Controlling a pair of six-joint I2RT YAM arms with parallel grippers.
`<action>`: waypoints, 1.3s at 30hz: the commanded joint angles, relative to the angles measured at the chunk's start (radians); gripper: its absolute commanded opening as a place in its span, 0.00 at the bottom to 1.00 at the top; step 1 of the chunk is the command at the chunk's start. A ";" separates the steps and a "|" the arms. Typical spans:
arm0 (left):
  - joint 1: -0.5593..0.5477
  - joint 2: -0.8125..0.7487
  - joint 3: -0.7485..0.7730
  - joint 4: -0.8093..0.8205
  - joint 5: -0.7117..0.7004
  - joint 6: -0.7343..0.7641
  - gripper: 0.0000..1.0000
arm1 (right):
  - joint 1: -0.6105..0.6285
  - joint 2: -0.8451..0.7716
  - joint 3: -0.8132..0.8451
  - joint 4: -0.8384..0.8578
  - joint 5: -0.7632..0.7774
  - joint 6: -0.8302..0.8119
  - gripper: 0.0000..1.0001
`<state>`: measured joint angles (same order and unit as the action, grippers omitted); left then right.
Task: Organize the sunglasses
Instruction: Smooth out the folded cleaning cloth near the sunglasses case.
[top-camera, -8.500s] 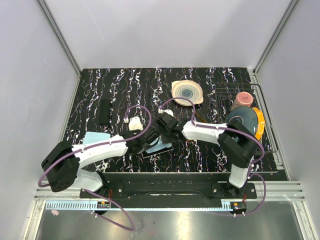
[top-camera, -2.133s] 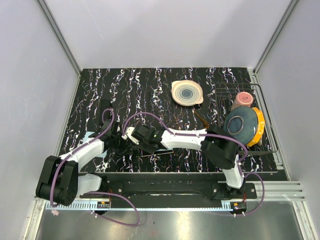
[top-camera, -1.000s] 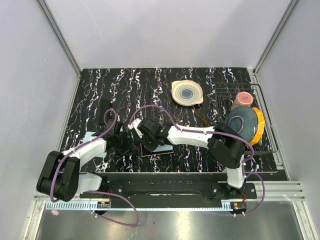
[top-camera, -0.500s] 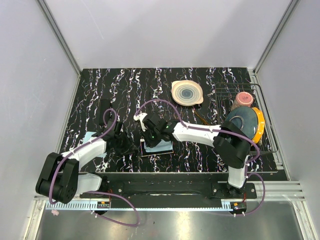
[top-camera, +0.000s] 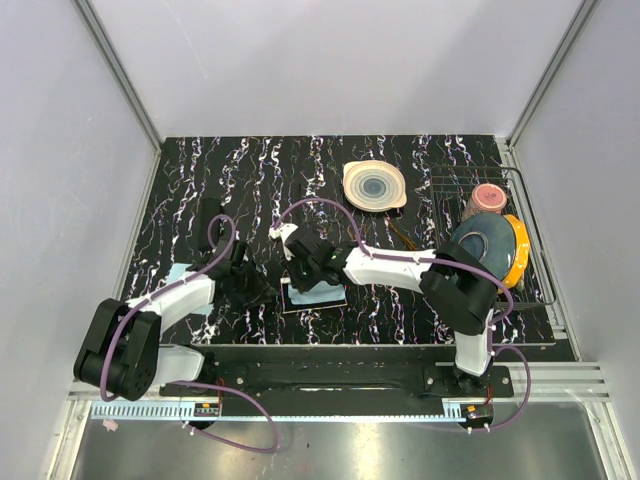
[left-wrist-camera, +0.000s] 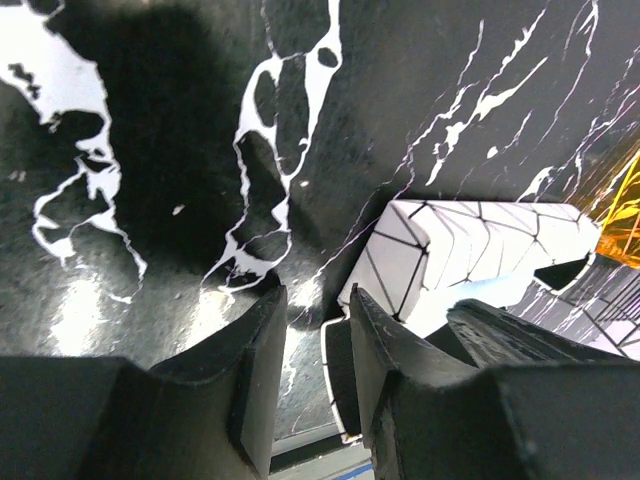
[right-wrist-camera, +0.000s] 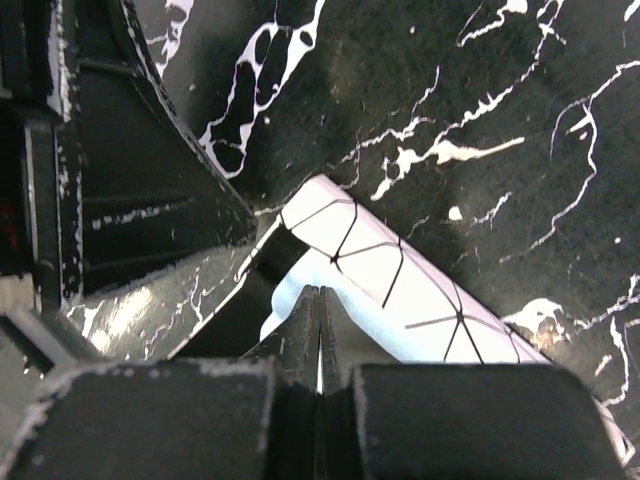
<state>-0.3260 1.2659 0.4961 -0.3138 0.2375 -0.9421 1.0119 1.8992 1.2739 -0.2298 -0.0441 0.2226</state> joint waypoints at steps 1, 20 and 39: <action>-0.008 0.055 -0.001 0.005 -0.037 -0.007 0.36 | -0.001 0.038 -0.021 0.116 0.036 0.017 0.00; -0.061 0.086 0.033 -0.047 -0.075 -0.012 0.34 | 0.033 0.075 -0.186 0.388 0.127 0.129 0.00; -0.064 -0.089 0.176 -0.260 -0.199 0.054 0.34 | 0.040 -0.218 -0.154 0.083 0.237 0.124 0.17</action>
<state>-0.3893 1.2568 0.5819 -0.4973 0.1162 -0.9222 1.0481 1.8210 1.1076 -0.0608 0.1432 0.3664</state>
